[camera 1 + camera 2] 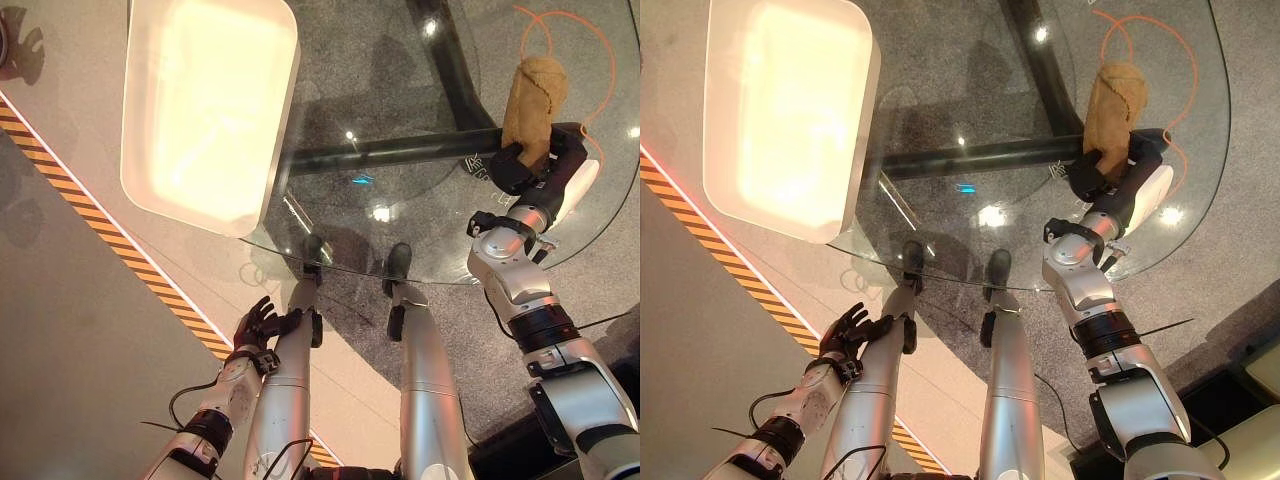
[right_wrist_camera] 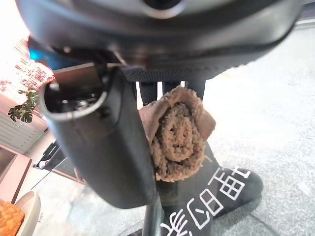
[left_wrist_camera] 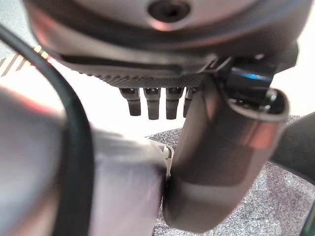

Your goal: Wipe the table with a cloth and put it in the basket.

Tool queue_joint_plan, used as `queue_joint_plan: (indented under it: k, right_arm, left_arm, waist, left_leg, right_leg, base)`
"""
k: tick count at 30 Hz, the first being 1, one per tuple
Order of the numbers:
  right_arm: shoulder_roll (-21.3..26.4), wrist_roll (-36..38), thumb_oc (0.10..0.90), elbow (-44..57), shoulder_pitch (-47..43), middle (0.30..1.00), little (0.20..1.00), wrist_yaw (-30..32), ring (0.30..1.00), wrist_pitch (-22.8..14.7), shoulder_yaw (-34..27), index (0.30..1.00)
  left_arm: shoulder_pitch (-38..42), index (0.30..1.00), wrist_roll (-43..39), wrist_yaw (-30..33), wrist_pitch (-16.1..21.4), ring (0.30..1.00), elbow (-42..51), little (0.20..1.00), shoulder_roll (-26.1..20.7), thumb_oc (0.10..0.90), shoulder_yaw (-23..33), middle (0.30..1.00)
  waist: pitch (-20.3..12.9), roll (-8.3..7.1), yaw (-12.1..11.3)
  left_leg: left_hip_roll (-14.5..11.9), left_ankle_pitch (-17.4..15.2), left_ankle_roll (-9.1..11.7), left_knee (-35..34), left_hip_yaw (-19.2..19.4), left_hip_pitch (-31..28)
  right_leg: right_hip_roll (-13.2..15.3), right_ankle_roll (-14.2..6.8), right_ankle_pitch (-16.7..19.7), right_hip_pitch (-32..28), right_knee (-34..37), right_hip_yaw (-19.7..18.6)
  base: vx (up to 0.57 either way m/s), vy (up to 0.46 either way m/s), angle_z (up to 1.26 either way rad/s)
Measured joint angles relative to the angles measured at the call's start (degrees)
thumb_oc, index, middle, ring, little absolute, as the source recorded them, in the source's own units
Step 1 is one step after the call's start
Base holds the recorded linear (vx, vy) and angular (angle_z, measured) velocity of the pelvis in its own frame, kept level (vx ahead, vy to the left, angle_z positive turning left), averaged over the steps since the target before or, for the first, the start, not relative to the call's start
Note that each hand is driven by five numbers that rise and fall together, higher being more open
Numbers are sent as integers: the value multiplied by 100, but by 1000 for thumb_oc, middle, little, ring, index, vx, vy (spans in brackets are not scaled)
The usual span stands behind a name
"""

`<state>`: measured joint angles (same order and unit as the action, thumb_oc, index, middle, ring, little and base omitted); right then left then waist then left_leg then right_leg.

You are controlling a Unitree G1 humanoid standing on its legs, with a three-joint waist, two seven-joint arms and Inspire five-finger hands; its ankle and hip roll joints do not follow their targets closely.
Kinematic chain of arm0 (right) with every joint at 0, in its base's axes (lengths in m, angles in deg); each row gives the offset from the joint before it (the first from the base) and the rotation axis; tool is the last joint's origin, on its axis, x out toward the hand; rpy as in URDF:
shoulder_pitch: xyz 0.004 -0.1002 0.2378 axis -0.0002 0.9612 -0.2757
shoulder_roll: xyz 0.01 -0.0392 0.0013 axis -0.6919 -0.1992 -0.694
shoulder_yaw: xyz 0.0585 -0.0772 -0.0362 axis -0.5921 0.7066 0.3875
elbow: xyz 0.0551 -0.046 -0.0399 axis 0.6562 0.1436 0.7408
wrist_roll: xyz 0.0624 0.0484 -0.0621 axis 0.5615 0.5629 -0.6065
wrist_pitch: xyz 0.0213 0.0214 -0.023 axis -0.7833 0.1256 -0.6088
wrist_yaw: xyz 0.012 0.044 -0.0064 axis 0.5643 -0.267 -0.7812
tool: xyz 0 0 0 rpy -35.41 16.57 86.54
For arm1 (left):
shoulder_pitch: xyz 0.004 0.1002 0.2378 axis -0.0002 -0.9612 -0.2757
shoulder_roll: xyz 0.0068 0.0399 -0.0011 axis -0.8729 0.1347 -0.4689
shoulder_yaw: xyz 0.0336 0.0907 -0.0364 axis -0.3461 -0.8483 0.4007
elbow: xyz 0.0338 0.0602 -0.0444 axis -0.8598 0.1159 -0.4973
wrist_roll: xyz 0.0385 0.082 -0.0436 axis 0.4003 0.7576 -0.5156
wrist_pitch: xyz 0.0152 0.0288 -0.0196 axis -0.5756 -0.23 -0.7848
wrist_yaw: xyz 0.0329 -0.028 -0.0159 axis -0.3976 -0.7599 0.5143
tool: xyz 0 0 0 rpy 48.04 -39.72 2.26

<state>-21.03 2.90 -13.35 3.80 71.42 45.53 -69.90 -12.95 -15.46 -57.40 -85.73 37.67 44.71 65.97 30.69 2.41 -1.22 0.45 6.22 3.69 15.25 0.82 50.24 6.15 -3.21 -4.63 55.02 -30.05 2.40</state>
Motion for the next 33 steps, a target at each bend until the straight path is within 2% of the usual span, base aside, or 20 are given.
queue_joint_plan:
  k: [8,18,23,33]
  right_arm:
    - [104,-792,100,314,42,300,200,-958,300,303,50,300]
    - [-1,-1504,100,812,-63,300,200,-2086,300,395,895,300]
    - [-237,-1548,100,839,-258,300,200,-2577,300,501,1467,300]
    - [-293,-1648,100,869,-338,300,200,-3223,300,630,1762,300]
  left_arm:
    - [0,900,-3,0,-66,900,69,900,27,800,17,900]
    - [-1,900,9,-2,-52,900,72,900,116,800,18,900]
    - [0,900,9,-5,-24,900,69,900,139,800,16,900]
    - [0,900,7,-19,-25,900,110,900,172,800,8,900]
  waist:
    - [2,6,76]
    - [1,110,-18]
    - [1,119,-75]
    - [0,122,-169]
  left_leg:
    - [-13,7,11,-6,-2,20]
    - [-9,37,55,-19,-39,18]
    - [-11,51,76,-33,-58,18]
    - [13,80,120,-40,-176,19]
  right_leg:
    - [-14,1,0,24,0,7]
    - [1,33,-37,40,-75,42]
    - [4,49,-58,48,-106,66]
    - [52,94,-179,65,-269,196]
  base:
    - [-1,5,0]
    - [0,44,2]
    - [1,24,2]
    - [4,-3,7]
